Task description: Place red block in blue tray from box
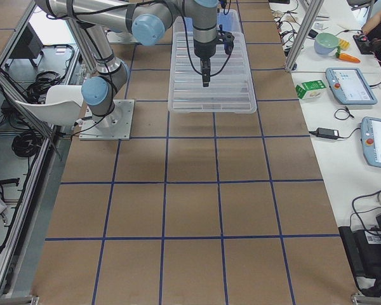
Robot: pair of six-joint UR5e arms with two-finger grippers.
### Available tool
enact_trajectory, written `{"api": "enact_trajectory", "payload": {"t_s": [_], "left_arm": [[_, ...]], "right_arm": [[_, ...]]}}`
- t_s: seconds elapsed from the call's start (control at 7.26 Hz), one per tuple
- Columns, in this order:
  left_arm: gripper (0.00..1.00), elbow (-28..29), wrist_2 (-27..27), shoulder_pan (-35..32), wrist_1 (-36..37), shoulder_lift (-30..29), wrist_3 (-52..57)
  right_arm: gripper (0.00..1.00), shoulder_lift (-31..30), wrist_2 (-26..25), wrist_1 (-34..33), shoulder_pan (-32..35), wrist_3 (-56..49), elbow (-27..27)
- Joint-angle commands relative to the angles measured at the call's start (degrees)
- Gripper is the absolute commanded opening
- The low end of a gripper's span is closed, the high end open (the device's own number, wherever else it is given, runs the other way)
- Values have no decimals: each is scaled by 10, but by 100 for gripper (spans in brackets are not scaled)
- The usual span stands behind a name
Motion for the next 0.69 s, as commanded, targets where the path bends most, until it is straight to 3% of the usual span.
{"api": "enact_trajectory", "payload": {"t_s": [0.0,0.28,0.55], "left_arm": [[76,-1,-6,-3,25,-27,-9],[76,-1,-7,-4,48,-56,-10],[76,-1,-8,-6,65,-75,-10]], "right_arm": [[100,34,-2,-3,94,124,-40],[100,90,-9,4,195,259,-99],[100,108,-9,0,237,261,-97]]}}
